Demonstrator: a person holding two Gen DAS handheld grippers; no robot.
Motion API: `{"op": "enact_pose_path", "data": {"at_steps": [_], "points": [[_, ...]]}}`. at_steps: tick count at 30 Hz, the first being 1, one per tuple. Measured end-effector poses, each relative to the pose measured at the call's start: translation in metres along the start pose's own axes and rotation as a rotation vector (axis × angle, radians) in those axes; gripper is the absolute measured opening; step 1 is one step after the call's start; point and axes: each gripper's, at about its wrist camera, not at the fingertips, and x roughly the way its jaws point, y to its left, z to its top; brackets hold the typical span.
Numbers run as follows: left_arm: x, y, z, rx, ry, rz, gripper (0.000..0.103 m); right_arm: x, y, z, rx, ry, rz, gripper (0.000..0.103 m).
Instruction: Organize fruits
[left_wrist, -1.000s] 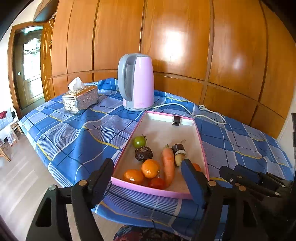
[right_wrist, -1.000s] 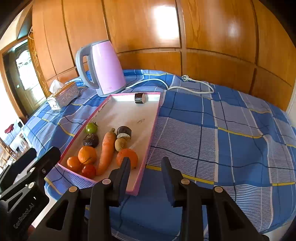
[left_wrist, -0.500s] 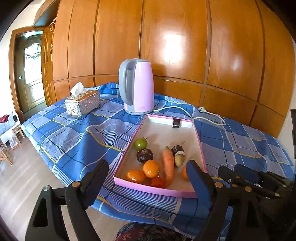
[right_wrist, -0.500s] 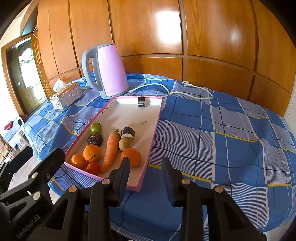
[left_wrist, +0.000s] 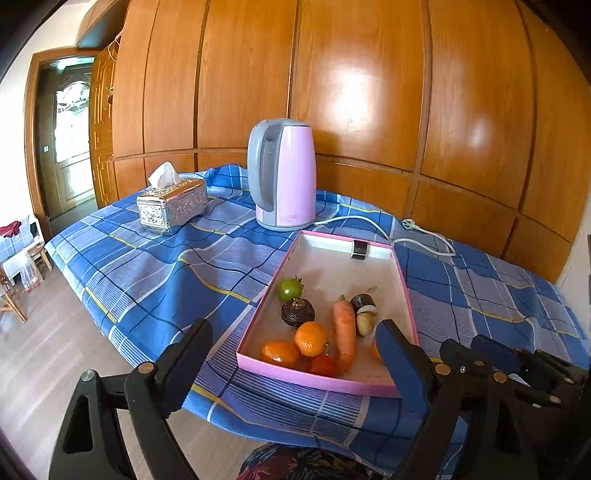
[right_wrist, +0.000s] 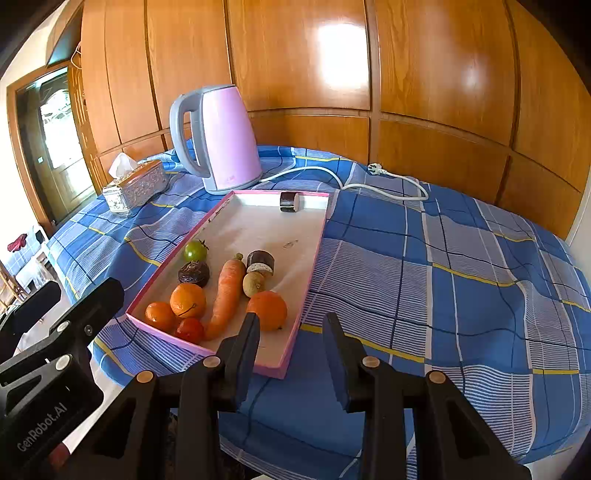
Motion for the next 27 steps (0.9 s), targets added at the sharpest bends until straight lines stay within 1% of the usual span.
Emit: {"op": "enact_pose_path", "data": {"at_steps": [27], "points": [[-0.0016,0.0046,0.0039,-0.014,-0.013,0.002,0.091,0.0012,0.0047,-0.0003,-0.015,0.005,-0.002,0.036]]}}
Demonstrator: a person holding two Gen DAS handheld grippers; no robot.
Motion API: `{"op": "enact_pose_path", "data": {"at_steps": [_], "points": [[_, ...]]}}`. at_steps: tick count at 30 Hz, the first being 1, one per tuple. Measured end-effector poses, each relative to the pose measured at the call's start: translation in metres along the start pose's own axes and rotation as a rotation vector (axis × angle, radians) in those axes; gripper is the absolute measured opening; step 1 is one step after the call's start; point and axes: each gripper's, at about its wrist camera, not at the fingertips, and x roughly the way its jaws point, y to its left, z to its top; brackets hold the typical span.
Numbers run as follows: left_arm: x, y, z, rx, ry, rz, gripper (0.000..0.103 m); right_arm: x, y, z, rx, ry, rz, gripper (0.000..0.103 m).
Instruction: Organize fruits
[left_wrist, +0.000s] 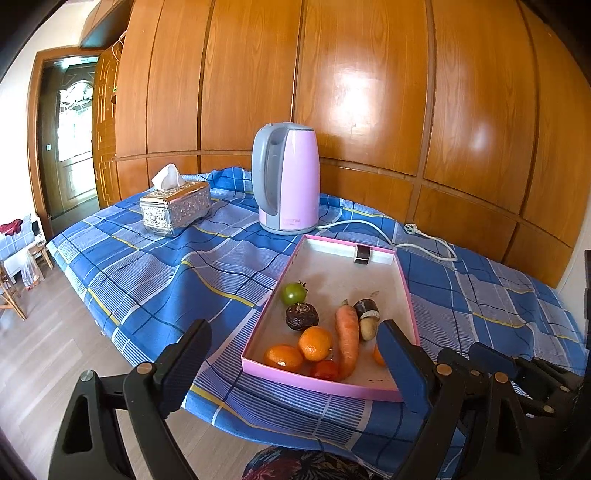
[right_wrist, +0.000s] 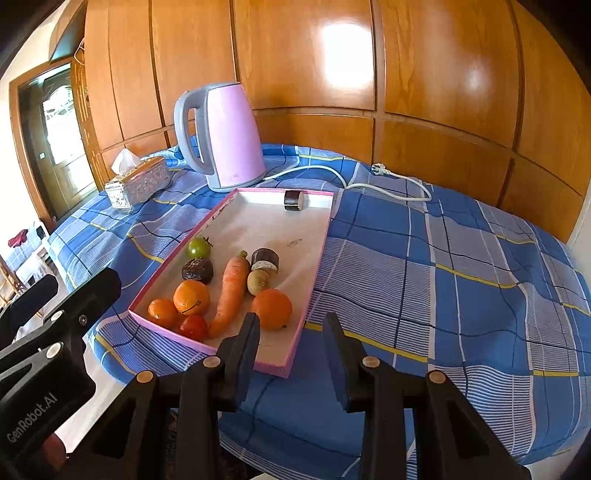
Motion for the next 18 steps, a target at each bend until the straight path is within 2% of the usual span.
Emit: {"op": "enact_pose_path", "data": {"at_steps": [18], "points": [[-0.0007,-0.002,0.0009,-0.006,0.002,-0.003,0.092,0.0013,0.0005,-0.0018,0.003,0.006,0.001,0.036]]}}
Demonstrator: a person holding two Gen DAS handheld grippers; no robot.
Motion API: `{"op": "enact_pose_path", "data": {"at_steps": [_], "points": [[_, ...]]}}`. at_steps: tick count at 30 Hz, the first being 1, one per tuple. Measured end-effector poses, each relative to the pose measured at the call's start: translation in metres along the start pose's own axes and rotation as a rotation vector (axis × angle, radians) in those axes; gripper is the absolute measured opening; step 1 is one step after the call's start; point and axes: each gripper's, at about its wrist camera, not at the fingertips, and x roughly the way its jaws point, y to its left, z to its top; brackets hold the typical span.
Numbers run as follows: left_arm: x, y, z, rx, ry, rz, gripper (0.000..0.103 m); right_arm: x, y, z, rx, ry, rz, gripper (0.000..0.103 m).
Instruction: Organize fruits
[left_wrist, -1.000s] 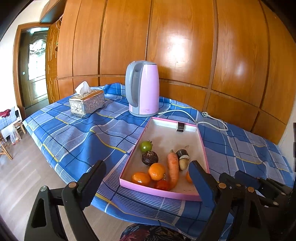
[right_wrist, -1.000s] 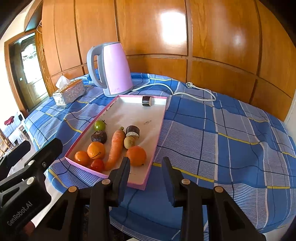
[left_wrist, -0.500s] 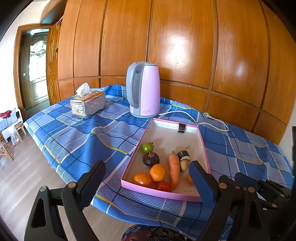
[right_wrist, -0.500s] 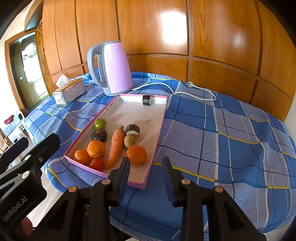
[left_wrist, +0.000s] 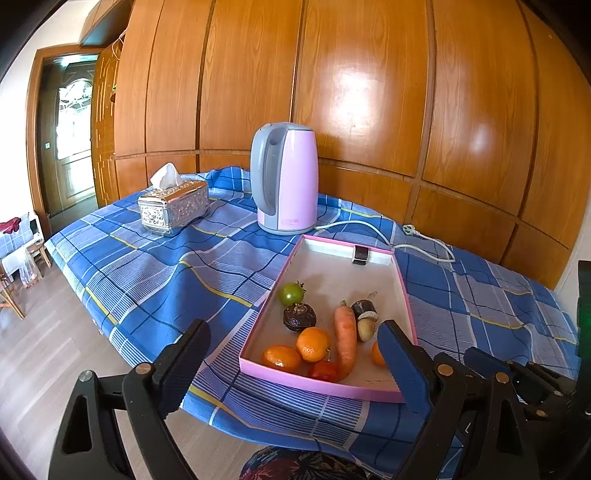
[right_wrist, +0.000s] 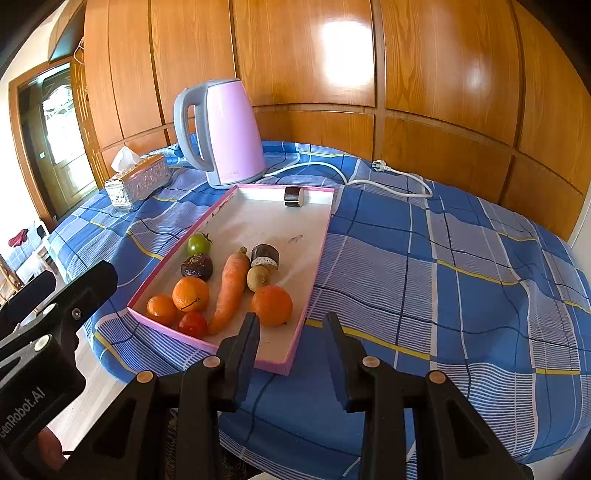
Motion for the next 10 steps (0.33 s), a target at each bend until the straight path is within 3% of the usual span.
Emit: {"op": "enact_pose_path", "data": {"at_steps": [3,10], "points": [[-0.0001,-0.0008,-0.0004,0.002,-0.005,0.008,0.097,0.0018,0.0001,-0.0029,0.0,0.004,0.001,0.036],[-0.0005,0.0024,0.0007,-0.006,-0.022,0.01,0.097,0.0042,-0.0027,-0.0044,0.009,0.008,0.003,0.036]]}}
